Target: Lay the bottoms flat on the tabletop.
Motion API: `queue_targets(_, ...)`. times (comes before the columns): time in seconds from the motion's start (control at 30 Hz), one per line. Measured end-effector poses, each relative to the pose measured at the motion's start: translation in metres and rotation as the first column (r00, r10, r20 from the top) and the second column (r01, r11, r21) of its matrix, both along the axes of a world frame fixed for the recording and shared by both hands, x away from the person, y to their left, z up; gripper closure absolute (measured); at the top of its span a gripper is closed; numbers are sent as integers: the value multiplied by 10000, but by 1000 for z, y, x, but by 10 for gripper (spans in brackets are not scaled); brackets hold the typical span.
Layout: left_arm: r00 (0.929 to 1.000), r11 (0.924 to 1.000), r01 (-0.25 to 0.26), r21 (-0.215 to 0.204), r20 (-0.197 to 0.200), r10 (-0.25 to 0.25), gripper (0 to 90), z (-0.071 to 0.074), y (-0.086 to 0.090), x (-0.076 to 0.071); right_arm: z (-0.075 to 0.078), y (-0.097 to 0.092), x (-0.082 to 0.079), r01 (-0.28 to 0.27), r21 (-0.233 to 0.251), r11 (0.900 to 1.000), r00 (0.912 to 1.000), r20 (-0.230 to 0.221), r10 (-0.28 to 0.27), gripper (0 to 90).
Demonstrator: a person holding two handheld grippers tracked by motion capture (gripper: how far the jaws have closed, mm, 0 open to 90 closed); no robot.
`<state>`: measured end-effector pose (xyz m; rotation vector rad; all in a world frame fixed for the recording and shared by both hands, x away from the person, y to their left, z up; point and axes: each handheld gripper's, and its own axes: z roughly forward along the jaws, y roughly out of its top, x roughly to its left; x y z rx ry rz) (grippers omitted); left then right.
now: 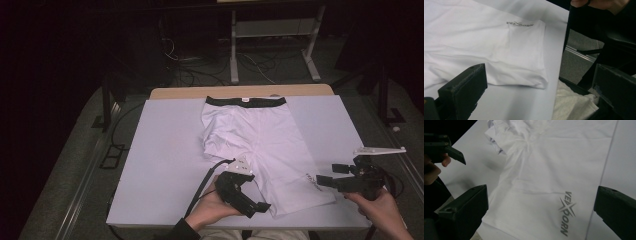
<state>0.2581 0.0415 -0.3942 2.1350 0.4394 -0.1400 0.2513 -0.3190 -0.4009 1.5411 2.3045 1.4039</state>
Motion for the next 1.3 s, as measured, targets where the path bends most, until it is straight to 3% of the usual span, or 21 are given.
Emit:
queue_targets(0.1, 9992, 9999, -161, 19, 359, 160, 0, 9, 6, 4, 5, 9, 5, -420, -50, 9991, 9990, 168, 421, 0)
queue_targets(0.23, 9970, 9980, -599, -196, 485, 608, 0, 16, 18, 9, 14, 19, 11, -722, -38, 9974, 9956, 588, 723, 0)
queue_targets(0.6, 9846, 9872, -1557, -346, 747, 1579, 1, 35, 58, 26, 27, 39, 32, -1160, -282, 9929, 9897, 810, 1179, 0)
queue_targets(0.83, 9727, 9770, -2109, -309, 923, 2128, 1, 47, 80, 37, 36, 53, 45, -1388, -467, 9892, 9858, 893, 1425, 0)
queue_targets(1.3, 9472, 9507, -3043, -605, 871, 3087, 0, 61, 116, 67, 44, 91, 77, -1983, -763, 9772, 9746, 903, 2049, 0)
